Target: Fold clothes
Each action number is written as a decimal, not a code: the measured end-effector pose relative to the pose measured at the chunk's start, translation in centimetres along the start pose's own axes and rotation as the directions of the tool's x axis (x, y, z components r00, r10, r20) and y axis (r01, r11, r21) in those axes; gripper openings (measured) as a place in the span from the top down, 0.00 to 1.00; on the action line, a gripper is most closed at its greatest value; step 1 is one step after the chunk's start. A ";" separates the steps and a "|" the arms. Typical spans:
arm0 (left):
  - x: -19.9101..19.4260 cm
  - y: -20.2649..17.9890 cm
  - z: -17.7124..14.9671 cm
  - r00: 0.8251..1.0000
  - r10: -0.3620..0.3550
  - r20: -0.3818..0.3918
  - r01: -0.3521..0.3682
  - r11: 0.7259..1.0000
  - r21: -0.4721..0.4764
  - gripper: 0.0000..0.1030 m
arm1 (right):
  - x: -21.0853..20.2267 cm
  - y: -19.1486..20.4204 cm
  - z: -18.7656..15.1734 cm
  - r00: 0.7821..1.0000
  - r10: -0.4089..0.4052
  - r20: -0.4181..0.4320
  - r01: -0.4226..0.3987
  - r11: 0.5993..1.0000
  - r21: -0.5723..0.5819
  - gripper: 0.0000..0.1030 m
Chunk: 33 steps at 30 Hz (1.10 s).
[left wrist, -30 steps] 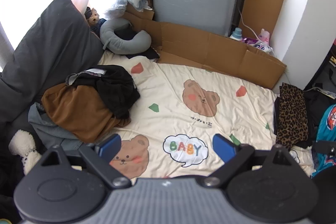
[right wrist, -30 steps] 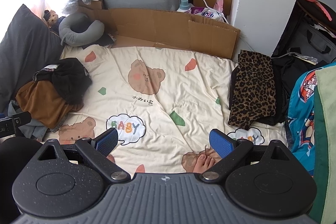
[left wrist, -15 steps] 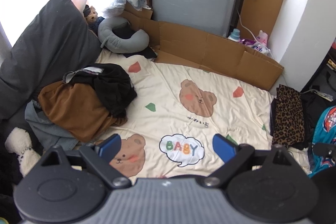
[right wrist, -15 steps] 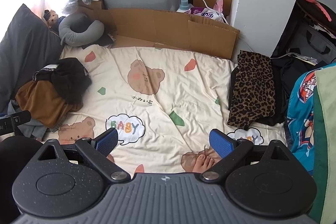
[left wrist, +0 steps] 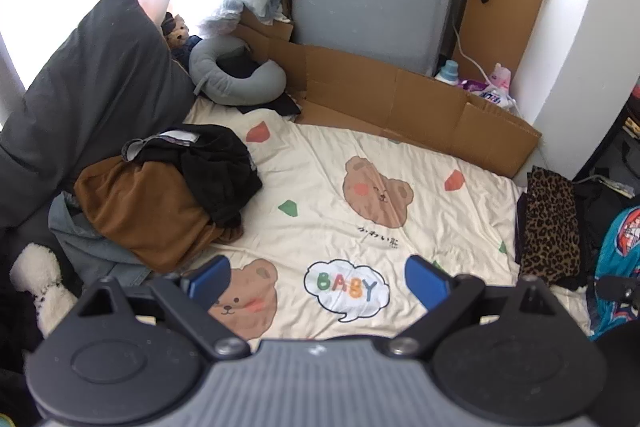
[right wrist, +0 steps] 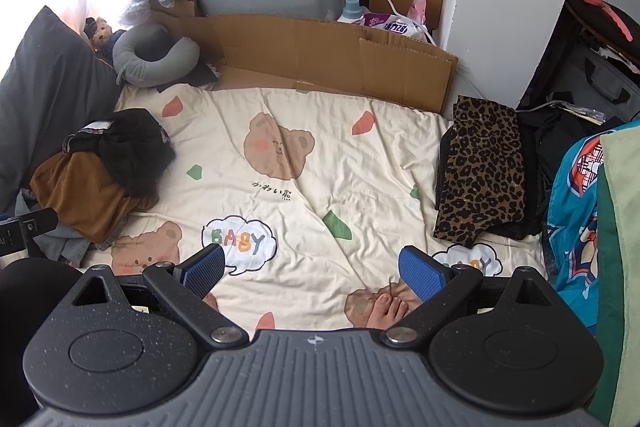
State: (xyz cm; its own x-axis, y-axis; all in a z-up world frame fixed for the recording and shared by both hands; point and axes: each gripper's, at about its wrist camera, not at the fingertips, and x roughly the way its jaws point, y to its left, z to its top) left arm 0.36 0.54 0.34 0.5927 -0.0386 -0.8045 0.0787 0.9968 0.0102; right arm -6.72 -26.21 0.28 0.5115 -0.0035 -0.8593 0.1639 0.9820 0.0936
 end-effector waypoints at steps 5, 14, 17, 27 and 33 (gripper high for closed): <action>-0.1 0.0 -0.1 1.000 0.002 0.008 -0.002 1.000 -0.006 0.07 | -0.1 -0.1 -0.1 1.000 -0.012 0.007 0.013 1.000 -0.007 0.06; 0.0 0.4 0.2 1.000 -0.023 -0.001 0.023 1.000 -0.012 0.06 | -0.2 -0.4 0.2 0.999 -0.034 -0.001 0.034 0.999 -0.012 0.05; 0.0 0.5 0.3 0.999 -0.038 -0.005 0.038 0.999 0.001 0.06 | -0.2 -0.3 0.4 0.999 -0.037 0.000 0.037 0.999 -0.017 0.05; 0.5 1.3 1.5 1.000 -0.023 0.000 0.023 1.000 0.005 0.04 | 0.3 0.3 1.7 1.000 -0.025 0.003 0.026 0.999 -0.024 0.05; 0.7 3.9 2.6 1.000 -0.006 0.027 0.007 0.999 -0.039 0.04 | 0.8 0.8 2.9 1.000 -0.008 0.027 0.009 1.000 -0.024 0.05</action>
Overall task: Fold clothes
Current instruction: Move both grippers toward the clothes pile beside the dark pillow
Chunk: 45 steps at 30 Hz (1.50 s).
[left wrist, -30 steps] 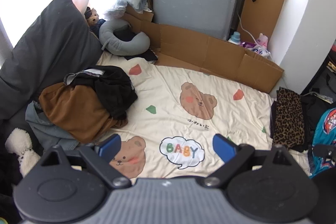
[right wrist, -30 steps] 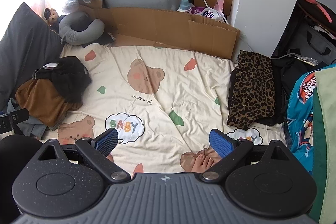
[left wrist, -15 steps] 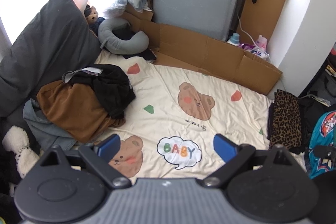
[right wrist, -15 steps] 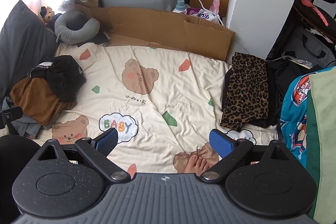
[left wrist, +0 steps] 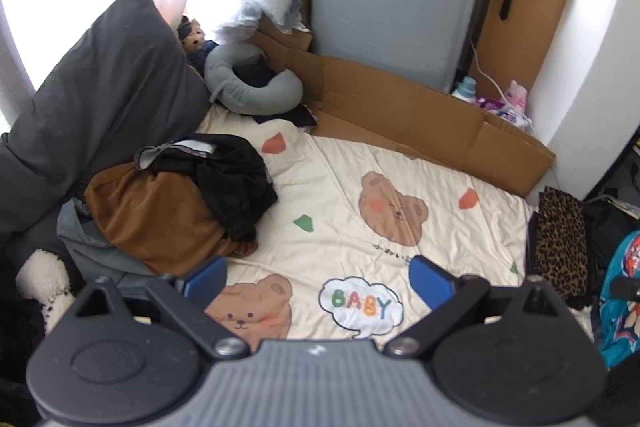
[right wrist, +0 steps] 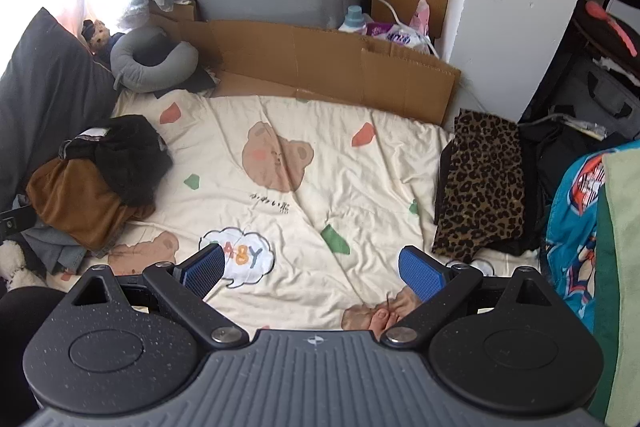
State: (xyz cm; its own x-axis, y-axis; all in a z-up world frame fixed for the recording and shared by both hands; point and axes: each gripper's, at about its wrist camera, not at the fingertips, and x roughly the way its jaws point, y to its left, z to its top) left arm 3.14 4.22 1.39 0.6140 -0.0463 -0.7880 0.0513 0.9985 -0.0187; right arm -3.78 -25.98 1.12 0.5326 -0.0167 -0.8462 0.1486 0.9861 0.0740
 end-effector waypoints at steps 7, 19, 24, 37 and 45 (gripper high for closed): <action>0.7 2.9 1.3 0.999 0.013 0.041 -0.011 0.999 -0.046 0.04 | 1.2 1.0 1.5 0.999 0.026 0.029 -0.026 1.000 -0.009 0.05; 4.1 5.7 3.0 0.997 0.047 0.067 -0.041 0.996 -0.082 0.04 | 3.7 1.5 3.9 0.991 0.064 0.117 -0.065 0.998 -0.001 0.05; 5.7 6.8 3.9 0.995 0.048 0.087 -0.040 0.994 -0.097 0.05 | 5.3 2.0 4.9 0.986 0.104 0.134 -0.101 0.995 -0.022 0.05; 10.7 9.5 5.2 0.992 0.075 0.101 -0.061 0.989 -0.135 0.13 | 10.3 4.6 7.1 0.970 0.197 0.142 -0.194 0.980 -0.038 0.05; 13.5 11.2 6.0 0.988 0.076 0.137 -0.054 0.986 -0.157 0.14 | 13.3 5.1 9.2 0.968 0.223 0.111 -0.215 0.973 -0.081 0.05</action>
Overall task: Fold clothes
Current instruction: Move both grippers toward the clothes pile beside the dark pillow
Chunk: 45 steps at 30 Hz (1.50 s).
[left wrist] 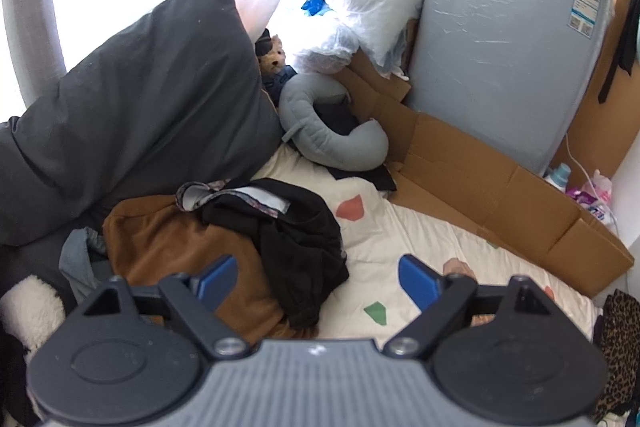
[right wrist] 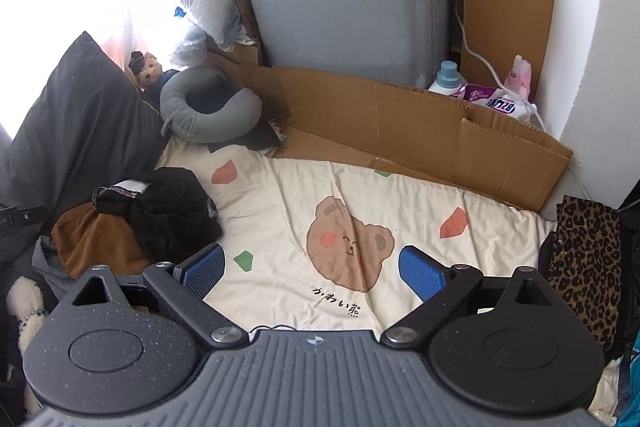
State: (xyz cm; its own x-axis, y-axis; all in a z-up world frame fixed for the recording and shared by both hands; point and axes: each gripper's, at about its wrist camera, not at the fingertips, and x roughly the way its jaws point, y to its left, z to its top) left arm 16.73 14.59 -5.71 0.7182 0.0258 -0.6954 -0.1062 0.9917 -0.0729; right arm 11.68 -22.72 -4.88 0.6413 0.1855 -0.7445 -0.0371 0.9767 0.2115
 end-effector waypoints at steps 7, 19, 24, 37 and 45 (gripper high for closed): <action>3.6 0.9 0.6 0.999 0.033 0.032 -0.032 0.999 -0.027 0.22 | 2.8 0.6 1.4 0.993 0.121 -0.007 -0.121 0.991 -0.060 0.05; 10.9 2.0 1.4 0.990 0.051 0.134 -0.041 0.996 -0.076 0.38 | 8.8 1.5 2.7 0.986 0.165 -0.005 -0.163 0.974 -0.158 0.06; 13.8 2.1 1.3 0.989 0.048 0.140 -0.038 0.997 -0.074 0.38 | 12.2 1.6 2.6 0.984 0.177 -0.008 -0.175 0.965 -0.194 0.06; 21.2 -0.2 -1.9 0.990 0.008 0.139 -0.014 0.999 0.041 0.51 | 19.9 -0.5 0.8 0.985 0.172 0.003 -0.170 0.977 -0.131 0.06; 25.3 -2.3 -2.6 0.987 0.030 0.159 -0.061 0.979 0.193 0.49 | 21.4 -1.5 -0.7 0.984 0.180 -0.020 -0.181 0.978 -0.107 0.06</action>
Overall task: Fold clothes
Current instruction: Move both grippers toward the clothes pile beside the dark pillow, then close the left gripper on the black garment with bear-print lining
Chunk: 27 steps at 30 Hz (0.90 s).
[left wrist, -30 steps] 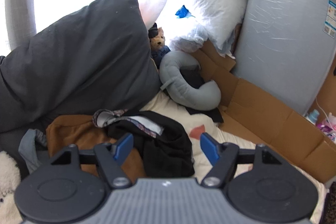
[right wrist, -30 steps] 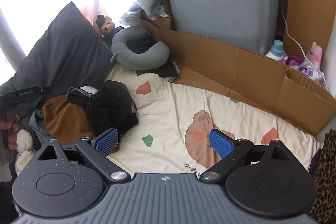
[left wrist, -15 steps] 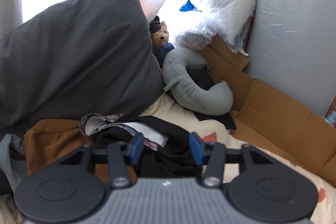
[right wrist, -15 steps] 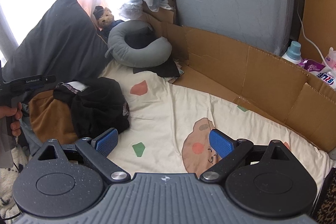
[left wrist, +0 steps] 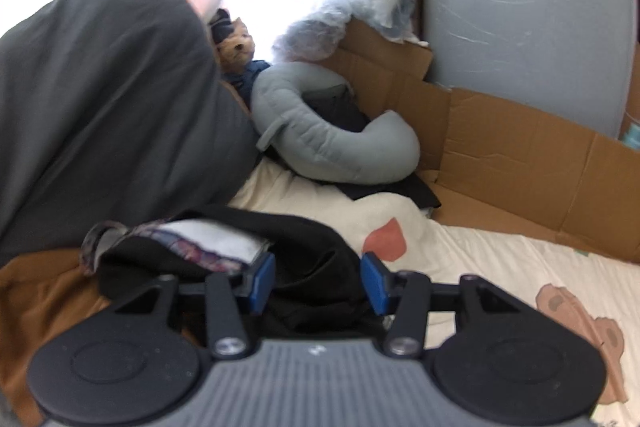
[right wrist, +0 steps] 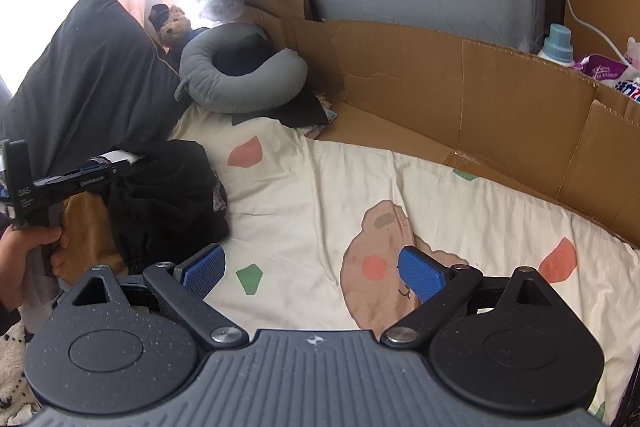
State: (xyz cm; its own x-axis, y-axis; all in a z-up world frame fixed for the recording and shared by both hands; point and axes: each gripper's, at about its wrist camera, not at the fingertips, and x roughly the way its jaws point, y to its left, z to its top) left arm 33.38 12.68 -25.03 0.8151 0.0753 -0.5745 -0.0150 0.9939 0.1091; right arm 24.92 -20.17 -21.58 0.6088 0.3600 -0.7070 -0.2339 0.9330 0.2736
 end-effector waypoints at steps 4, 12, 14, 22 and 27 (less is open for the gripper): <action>1.7 -0.1 0.2 1.000 -0.010 -0.024 0.010 1.000 0.023 0.49 | 0.3 -0.1 -0.5 1.000 0.003 -0.005 -0.003 1.000 -0.009 0.06; 4.9 -0.9 -0.8 0.997 -0.014 -0.077 0.022 0.993 0.114 0.56 | 1.3 -0.4 -0.8 0.999 0.005 -0.033 -0.005 1.000 0.024 0.07; 5.5 -0.8 -1.2 0.995 -0.025 -0.100 0.036 0.994 0.106 0.83 | 1.5 -0.4 -0.9 0.999 0.010 -0.039 -0.008 1.000 0.027 0.07; 4.3 -1.3 -2.7 0.989 -0.120 -0.092 0.123 0.992 0.027 0.99 | 1.8 -0.8 -1.2 0.999 0.013 -0.047 -0.011 0.999 0.039 0.07; 2.1 -2.0 -3.5 0.978 -0.196 -0.076 0.195 0.981 -0.017 0.99 | 1.8 -0.9 -1.4 0.998 0.022 -0.053 -0.020 0.999 0.048 0.07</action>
State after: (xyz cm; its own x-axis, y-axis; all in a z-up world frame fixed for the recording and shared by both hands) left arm 33.07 11.08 -29.25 0.7556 -0.1150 -0.6448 0.1348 0.9907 -0.0187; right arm 25.15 -20.31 -24.06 0.5621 0.3802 -0.7345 -0.2089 0.9245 0.3187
